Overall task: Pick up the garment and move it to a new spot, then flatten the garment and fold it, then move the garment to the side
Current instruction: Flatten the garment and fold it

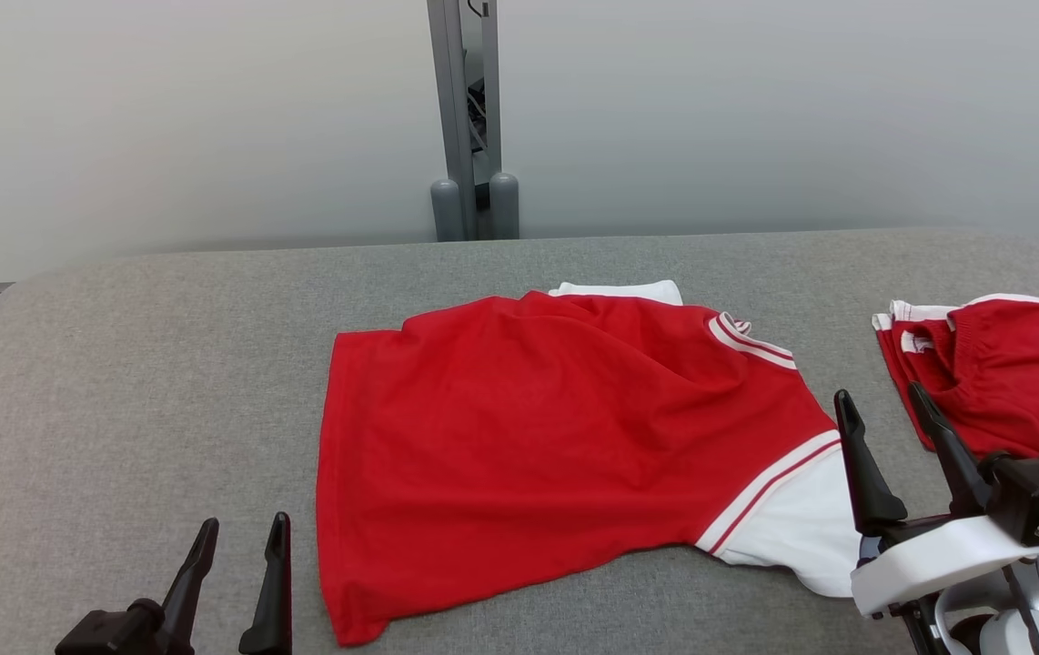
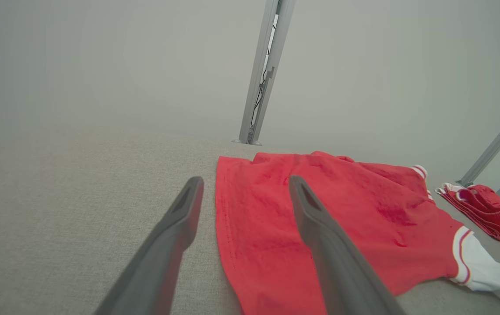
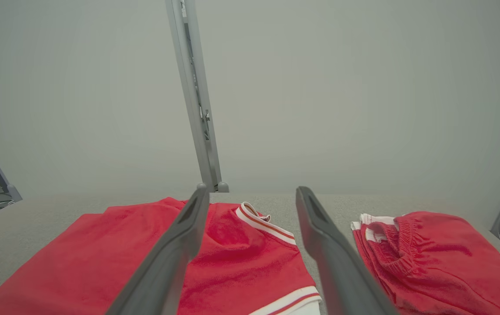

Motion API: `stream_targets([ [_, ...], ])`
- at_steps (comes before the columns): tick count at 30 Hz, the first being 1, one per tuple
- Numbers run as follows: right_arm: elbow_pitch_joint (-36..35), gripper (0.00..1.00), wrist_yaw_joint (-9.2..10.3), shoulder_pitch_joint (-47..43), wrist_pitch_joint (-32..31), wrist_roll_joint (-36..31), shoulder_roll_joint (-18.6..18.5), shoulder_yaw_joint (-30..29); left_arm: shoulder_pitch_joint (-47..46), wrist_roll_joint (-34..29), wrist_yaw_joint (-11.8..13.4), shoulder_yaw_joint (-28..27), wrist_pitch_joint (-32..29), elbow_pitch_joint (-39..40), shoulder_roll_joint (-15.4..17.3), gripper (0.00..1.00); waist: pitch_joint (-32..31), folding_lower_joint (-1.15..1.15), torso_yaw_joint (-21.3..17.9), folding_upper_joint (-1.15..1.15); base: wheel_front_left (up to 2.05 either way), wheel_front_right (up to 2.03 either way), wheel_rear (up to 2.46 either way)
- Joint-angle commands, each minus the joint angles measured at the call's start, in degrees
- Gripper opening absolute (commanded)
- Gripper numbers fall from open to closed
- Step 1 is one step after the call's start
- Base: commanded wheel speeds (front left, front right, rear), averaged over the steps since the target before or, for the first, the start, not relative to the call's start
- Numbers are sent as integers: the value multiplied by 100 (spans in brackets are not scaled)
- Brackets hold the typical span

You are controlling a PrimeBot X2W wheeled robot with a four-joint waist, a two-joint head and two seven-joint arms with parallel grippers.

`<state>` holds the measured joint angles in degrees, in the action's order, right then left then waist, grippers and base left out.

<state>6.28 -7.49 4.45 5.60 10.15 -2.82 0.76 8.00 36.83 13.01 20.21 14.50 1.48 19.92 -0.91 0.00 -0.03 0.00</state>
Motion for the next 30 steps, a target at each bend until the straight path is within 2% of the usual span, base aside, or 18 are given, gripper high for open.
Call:
stream_targets([
  [1,-21,100,0,39,-28,41,-21,-8,5,-32,25,-21,32,32,12,100,9,0,-3,0,0,0,0],
  [6,182,100,0,-3,-387,54,-25,-175,-25,-49,47,-37,29,69,14,100,84,0,-46,0,0,0,0],
  [16,727,100,0,-396,-1260,304,-25,-878,-223,-89,-19,-20,46,68,-61,100,506,0,-53,0,0,0,0],
  [22,1042,100,0,-480,-1485,552,-25,-860,-328,-110,-76,-52,61,11,-103,100,703,0,-51,0,0,0,0],
  [30,1613,100,0,-215,-1430,715,-25,-667,-439,-152,-127,-56,65,-80,-141,100,788,0,53,0,0,0,0],
])
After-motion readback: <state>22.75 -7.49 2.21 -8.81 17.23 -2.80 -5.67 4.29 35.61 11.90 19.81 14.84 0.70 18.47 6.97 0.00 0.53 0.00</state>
